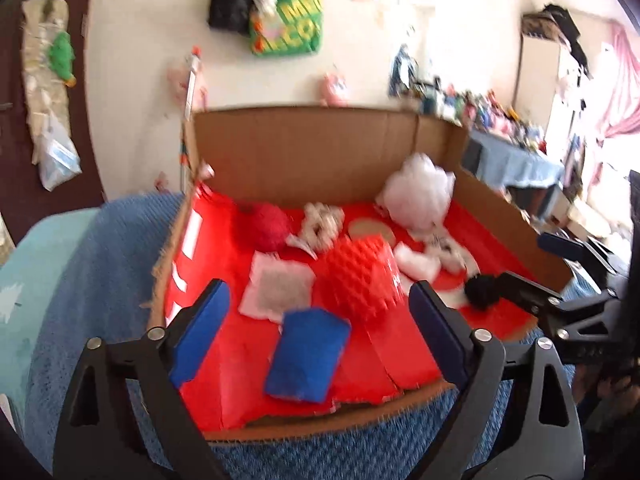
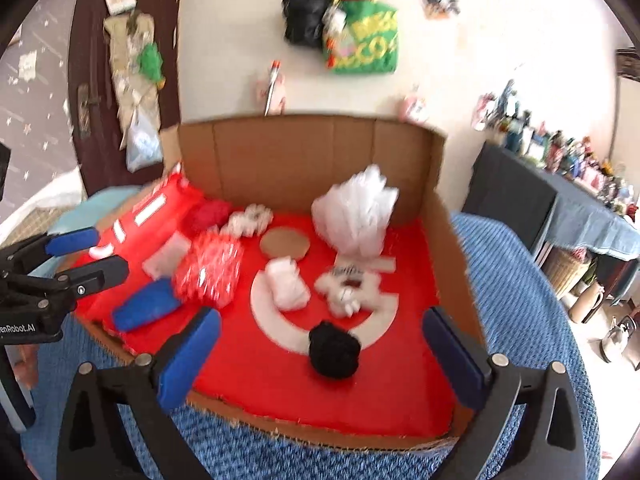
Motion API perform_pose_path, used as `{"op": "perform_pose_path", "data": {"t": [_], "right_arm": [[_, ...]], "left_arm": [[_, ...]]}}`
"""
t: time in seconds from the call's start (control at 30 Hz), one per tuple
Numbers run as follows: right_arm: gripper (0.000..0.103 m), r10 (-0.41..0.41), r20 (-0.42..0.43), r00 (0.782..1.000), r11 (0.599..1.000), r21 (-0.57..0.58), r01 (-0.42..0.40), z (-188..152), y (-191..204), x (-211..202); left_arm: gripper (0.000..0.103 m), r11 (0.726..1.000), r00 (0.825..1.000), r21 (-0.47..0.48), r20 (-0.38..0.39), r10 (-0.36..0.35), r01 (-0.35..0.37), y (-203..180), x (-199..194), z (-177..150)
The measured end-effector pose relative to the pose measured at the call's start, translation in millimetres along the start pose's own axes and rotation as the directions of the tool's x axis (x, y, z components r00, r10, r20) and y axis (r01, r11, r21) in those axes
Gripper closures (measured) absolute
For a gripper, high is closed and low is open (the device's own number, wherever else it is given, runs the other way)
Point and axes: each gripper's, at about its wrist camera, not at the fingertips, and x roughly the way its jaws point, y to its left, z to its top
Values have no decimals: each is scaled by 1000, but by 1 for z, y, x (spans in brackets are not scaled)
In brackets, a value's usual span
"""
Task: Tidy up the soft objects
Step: 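Open both tools and hold them still above the box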
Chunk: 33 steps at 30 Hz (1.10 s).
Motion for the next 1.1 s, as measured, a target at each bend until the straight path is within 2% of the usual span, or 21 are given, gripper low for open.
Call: {"op": "perform_pose_path", "data": {"t": [0.07, 0.17, 0.4, 0.7, 1.1], "right_arm": [[0, -23, 56, 998, 1000, 5, 22, -2, 1, -2], [0, -51, 81, 995, 999, -13, 53, -5, 5, -1], [0, -125, 94, 988, 990, -57, 130, -11, 16, 2], [0, -117, 62, 991, 993, 7, 117, -13, 3, 8], [0, -124, 20, 992, 992, 24, 123, -15, 0, 15]], "left_arm": [[8, 999, 998, 9, 49, 30, -31, -3, 0, -3], [3, 999, 996, 22, 79, 38, -40, -7, 3, -7], [3, 997, 996, 12, 62, 69, -70, -7, 8, -14], [3, 995, 995, 2, 15, 96, -96, -5, 15, -19], [3, 995, 995, -2, -10, 101, -101, -3, 21, -19]]}}
